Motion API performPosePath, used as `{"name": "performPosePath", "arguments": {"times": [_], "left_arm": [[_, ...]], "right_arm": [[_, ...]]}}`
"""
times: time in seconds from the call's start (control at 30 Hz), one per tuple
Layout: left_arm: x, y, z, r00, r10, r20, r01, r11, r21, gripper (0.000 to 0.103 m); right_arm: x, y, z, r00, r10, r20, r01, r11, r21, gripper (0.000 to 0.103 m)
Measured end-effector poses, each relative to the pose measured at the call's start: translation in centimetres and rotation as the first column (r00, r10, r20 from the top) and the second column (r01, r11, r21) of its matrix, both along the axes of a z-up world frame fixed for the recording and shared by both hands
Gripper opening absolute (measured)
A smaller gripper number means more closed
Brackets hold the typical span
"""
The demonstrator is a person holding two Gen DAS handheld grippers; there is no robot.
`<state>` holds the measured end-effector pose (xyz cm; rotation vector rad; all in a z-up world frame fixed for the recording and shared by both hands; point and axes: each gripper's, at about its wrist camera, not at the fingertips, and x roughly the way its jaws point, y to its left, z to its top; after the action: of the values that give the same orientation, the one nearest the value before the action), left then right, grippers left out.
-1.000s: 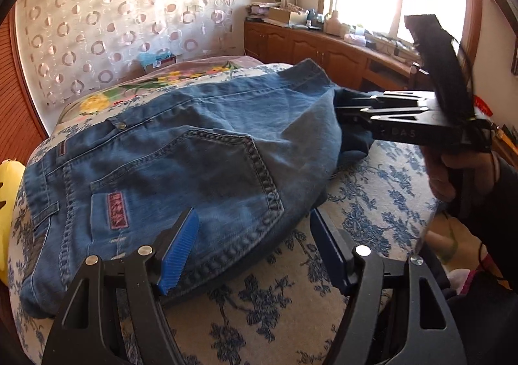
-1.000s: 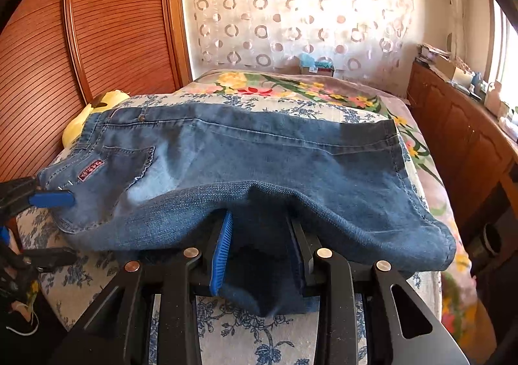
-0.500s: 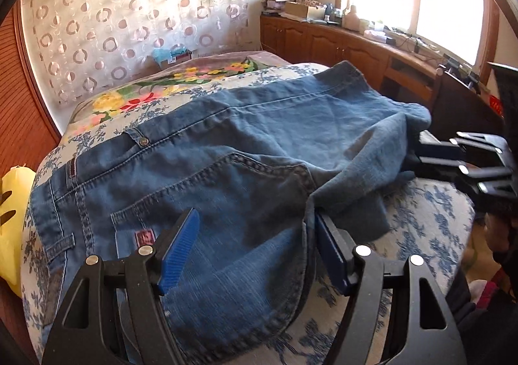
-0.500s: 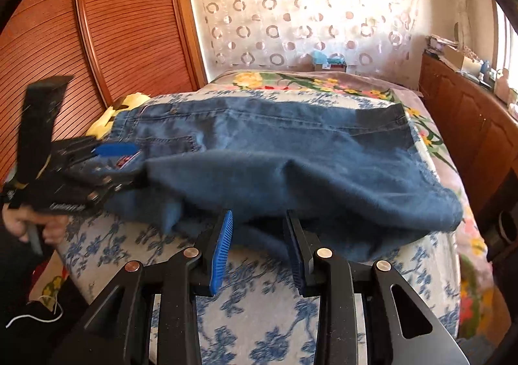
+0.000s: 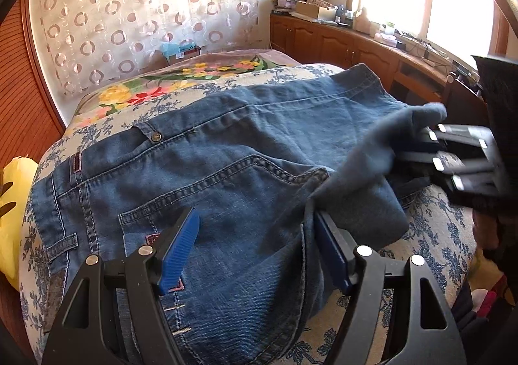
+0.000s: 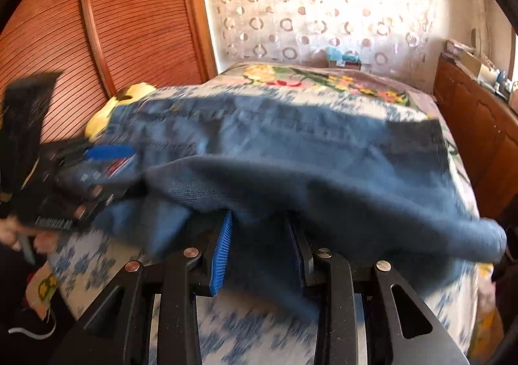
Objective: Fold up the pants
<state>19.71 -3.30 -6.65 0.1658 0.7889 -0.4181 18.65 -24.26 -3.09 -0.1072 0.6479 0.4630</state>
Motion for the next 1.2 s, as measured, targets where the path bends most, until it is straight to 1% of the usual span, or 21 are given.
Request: {"name": "performPosePath", "arguments": {"times": [0.1, 0.2, 0.3, 0.4, 0.57, 0.63, 0.67, 0.73, 0.9, 0.93, 0.97, 1.03, 1.07, 1.17, 1.2], "left_arm": [[0.3, 0.1, -0.3, 1.0, 0.012, -0.002, -0.012, 1.0, 0.008, 0.073], [0.4, 0.3, -0.5, 1.0, 0.019, -0.01, -0.019, 1.0, 0.0, 0.073], [0.1, 0.4, -0.4, 1.0, 0.018, -0.007, -0.018, 1.0, -0.006, 0.073], [-0.2, 0.6, -0.2, 1.0, 0.024, -0.009, -0.025, 0.999, -0.023, 0.073], [-1.0, 0.6, 0.1, 1.0, 0.025, 0.005, -0.024, 0.999, -0.031, 0.073], [-1.6, 0.8, 0.5, 1.0, 0.028, 0.014, -0.027, 0.999, -0.047, 0.073], [-1.9, 0.8, 0.7, 0.999, 0.029, 0.018, -0.028, 0.998, -0.055, 0.073], [-2.7, 0.9, 1.2, 0.999, 0.031, 0.031, -0.029, 0.997, -0.066, 0.073], [-6.0, 0.7, 2.8, 0.995, 0.039, 0.087, -0.03, 0.994, -0.105, 0.072], [-6.7, 0.4, 3.0, 0.995, 0.031, 0.096, -0.02, 0.993, -0.115, 0.069], [-7.1, 0.2, 3.1, 0.995, 0.023, 0.099, -0.011, 0.992, -0.123, 0.069], [-8.0, -0.4, 3.1, 0.995, -0.001, 0.1, 0.014, 0.99, -0.137, 0.061], [-8.4, -0.8, 3.0, 0.995, -0.009, 0.095, 0.023, 0.99, -0.142, 0.059], [-9.0, -2.3, 2.5, 0.995, -0.053, 0.085, 0.065, 0.987, -0.147, 0.051], [-9.2, -2.9, 2.3, 0.994, -0.07, 0.08, 0.081, 0.987, -0.142, 0.047]], "right_arm": [[2.3, -0.6, 0.5, 0.999, -0.039, 0.018, 0.039, 0.999, 0.005, 0.033], [3.1, -1.2, 0.4, 0.998, -0.064, 0.002, 0.064, 0.998, 0.012, 0.033], [2.2, -2.1, 0.2, 0.998, -0.06, -0.01, 0.06, 0.997, 0.038, 0.033], [0.1, -2.2, -0.1, 0.999, -0.045, -0.004, 0.045, 0.998, 0.032, 0.033], [-2.8, -2.7, -1.1, 0.999, 0.027, -0.018, -0.026, 0.999, 0.032, 0.034], [-3.2, -2.3, -1.8, 0.999, 0.045, -0.028, -0.045, 0.999, 0.016, 0.036], [-3.1, -2.2, -2.2, 0.998, 0.05, -0.03, -0.05, 0.999, 0.002, 0.04], [-2.8, -2.3, -2.5, 0.999, 0.041, -0.032, -0.041, 0.999, -0.013, 0.04], [-3.4, -3.2, -2.4, 1.0, 0.013, -0.017, -0.013, 1.0, 0.0, 0.04], [-3.8, -3.5, -2.3, 1.0, 0.006, -0.012, -0.006, 1.0, 0.003, 0.04], [-4.2, -3.8, -2.3, 1.0, -0.003, -0.01, 0.003, 1.0, 0.005, 0.04], [-5.0, -4.0, -2.2, 1.0, -0.022, -0.01, 0.022, 1.0, 0.005, 0.04], [-5.2, -4.3, -2.3, 0.999, -0.033, -0.012, 0.034, 0.999, 0.007, 0.04], [-6.4, -5.7, -2.3, 0.998, -0.064, -0.019, 0.065, 0.998, 0.019, 0.04], [-6.7, -6.0, -2.3, 0.997, -0.073, -0.019, 0.073, 0.997, 0.022, 0.04]]}}
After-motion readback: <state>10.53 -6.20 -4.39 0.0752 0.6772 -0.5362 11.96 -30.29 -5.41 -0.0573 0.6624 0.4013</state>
